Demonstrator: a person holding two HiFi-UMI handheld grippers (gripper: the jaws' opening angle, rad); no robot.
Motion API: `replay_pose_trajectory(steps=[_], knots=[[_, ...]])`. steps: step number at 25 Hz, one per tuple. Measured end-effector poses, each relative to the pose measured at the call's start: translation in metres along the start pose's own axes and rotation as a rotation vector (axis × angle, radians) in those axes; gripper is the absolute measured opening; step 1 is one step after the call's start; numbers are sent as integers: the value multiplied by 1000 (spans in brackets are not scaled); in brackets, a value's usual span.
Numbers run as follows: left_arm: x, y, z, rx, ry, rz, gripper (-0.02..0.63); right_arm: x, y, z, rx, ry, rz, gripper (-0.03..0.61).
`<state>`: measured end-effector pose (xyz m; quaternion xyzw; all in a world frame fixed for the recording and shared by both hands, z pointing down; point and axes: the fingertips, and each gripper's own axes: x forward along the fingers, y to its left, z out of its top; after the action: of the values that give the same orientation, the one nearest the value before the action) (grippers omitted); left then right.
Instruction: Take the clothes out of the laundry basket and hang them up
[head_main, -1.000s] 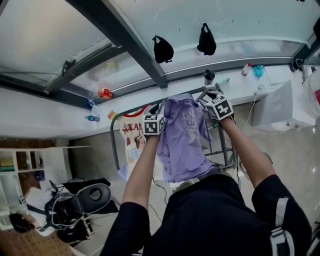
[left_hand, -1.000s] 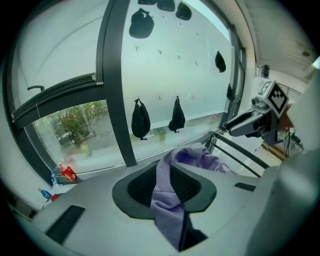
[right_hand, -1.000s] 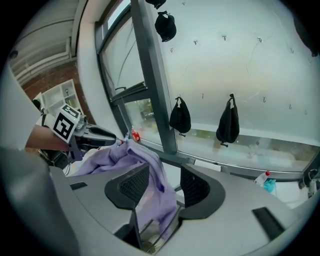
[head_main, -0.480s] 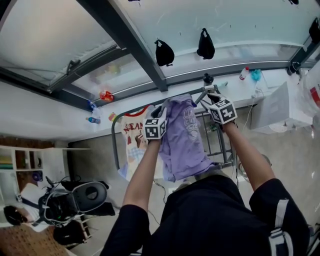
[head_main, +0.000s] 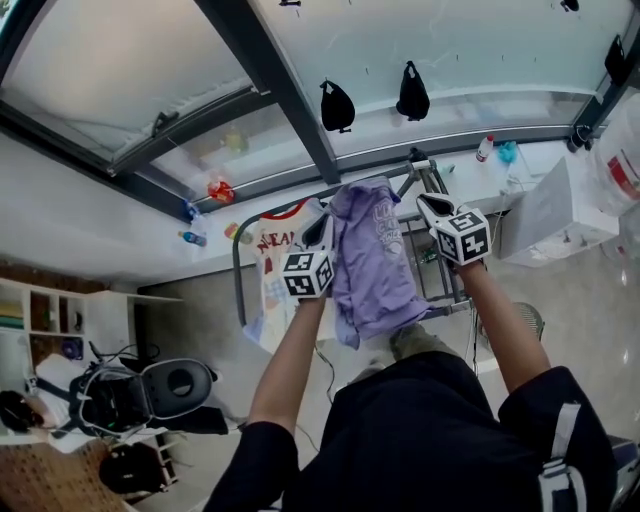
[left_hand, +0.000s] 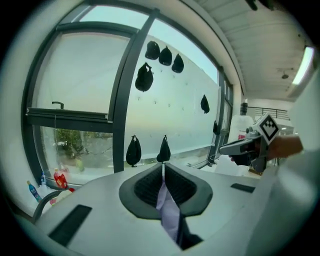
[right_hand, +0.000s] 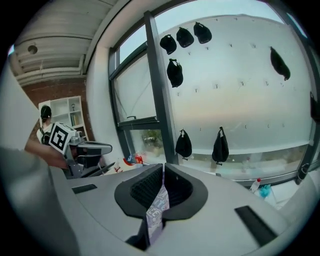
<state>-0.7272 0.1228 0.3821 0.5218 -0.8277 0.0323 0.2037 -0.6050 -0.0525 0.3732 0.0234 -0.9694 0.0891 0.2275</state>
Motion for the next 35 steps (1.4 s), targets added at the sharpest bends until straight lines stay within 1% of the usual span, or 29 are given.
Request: replay_pose_trajectory(steps=[2,6,8,13,17,21,25,31,35], knots=[[-29,-10,3,1,-36,-12,14,-22,17,1,12,-35,-8,2],[-87,-27,14,30,-118,-53,11,-67,56,2,14,-89,-30,2],[-115,-32,18,26,-154,-65,9,-87,75,3,14,-119,-40,2],[-175,-42,17,33,-197,-67,9,-129,121,6,5,-194,-52,0],[-215,-46,9,21,-231,-53,8,-158,153,2,-15,-245,-73,0],[-242,-53,4,24,-250,-61,8,-178,172,-4,-44,-266,-109,-2],[-262,-60,-2,33,-263,-71,8,-189,187,-13,-47,-267,-122,-2],[-279,-69,-10,37,-264,-79,8,-206,200,-22,-58,-264,-130,-2],[-286,-60,-22,35,-254,-88,7,-209,218,-24,-73,-264,-135,-2]])
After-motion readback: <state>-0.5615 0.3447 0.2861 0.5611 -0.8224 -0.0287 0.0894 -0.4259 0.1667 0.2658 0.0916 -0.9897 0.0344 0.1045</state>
